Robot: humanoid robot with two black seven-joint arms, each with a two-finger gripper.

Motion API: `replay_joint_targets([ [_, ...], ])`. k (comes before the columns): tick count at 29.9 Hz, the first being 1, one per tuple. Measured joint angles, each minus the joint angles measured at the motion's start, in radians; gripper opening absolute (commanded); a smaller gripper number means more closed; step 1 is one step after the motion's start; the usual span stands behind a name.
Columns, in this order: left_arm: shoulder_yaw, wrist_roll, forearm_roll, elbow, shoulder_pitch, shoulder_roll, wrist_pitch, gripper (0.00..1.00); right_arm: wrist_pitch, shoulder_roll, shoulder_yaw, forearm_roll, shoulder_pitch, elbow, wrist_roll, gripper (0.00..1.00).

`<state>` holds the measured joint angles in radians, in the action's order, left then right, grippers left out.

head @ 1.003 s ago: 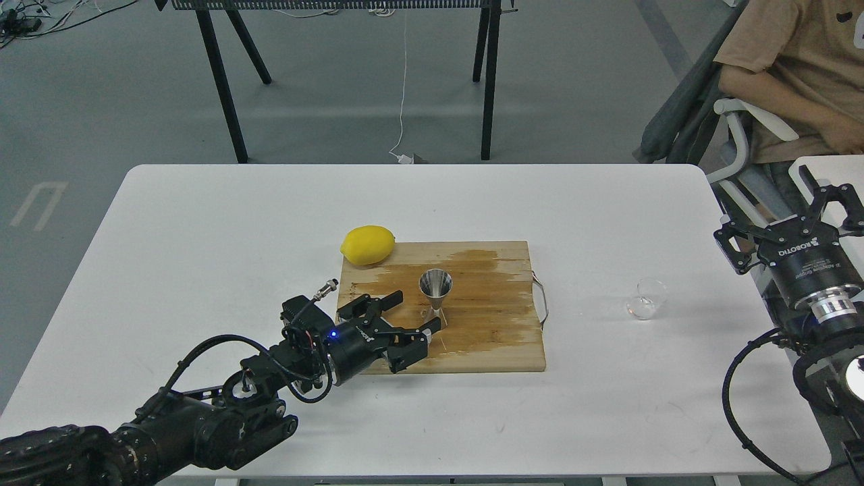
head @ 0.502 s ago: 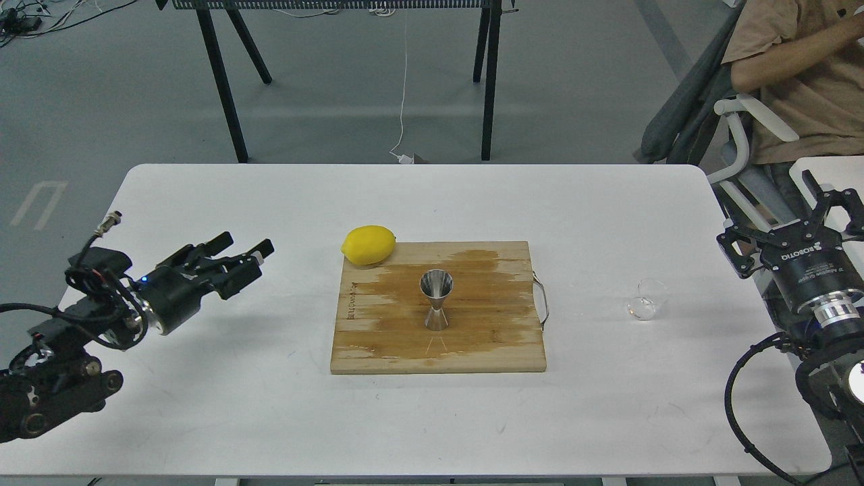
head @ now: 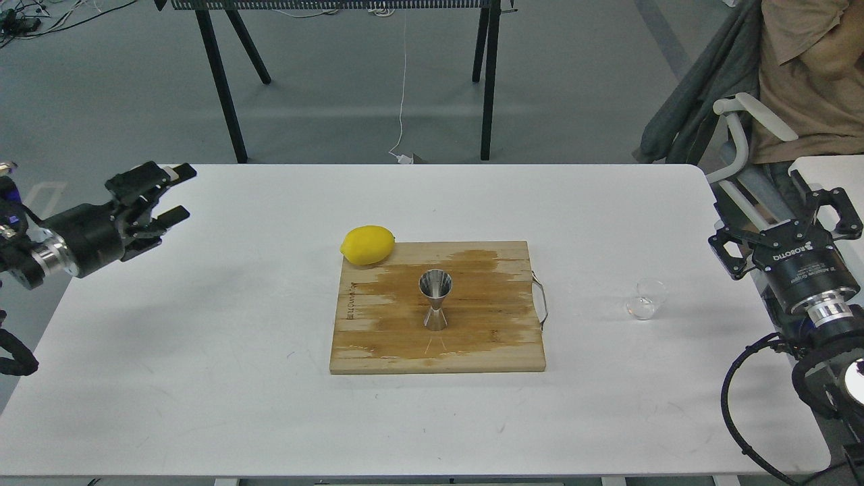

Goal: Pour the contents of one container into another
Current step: 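Open the left gripper and withdraw it from the jigger, then move the right gripper down to the small clear glass cup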

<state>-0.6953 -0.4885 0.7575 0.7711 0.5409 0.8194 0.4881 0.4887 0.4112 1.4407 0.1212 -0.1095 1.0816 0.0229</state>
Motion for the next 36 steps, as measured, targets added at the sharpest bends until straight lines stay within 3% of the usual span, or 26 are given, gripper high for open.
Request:
replay_joint_targets([
  [6,-0.031,0.000,-0.256,-0.158,0.025,-0.007,0.001,0.98,0.000,0.001,-0.028,0.097,0.014,0.062,0.016,0.99],
  [11,-0.031,0.000,-0.375,-0.246,0.024,-0.038,0.000,0.98,-0.044,0.002,-0.019,0.196,0.089,0.214,0.018,0.99],
  [15,-0.030,0.000,-0.395,-0.268,0.017,-0.077,0.001,0.98,-0.305,0.018,0.013,0.306,0.185,0.384,0.018,0.99],
  [20,-0.030,0.000,-0.402,-0.272,0.012,-0.088,0.001,0.98,-0.822,0.027,0.101,0.409,0.244,0.551,0.017,0.99],
  [22,-0.030,0.000,-0.407,-0.275,0.011,-0.091,0.001,0.98,-0.930,0.021,0.124,0.418,0.248,0.574,0.016,0.99],
  [29,-0.026,0.000,-0.409,-0.290,0.010,-0.113,0.001,0.98,-0.977,0.017,0.110,0.416,0.210,0.587,0.013,0.99],
  [36,-0.023,0.000,-0.409,-0.306,0.008,-0.124,0.000,0.99,-0.977,0.021,-0.062,0.405,0.086,0.499,0.005,0.99],
])
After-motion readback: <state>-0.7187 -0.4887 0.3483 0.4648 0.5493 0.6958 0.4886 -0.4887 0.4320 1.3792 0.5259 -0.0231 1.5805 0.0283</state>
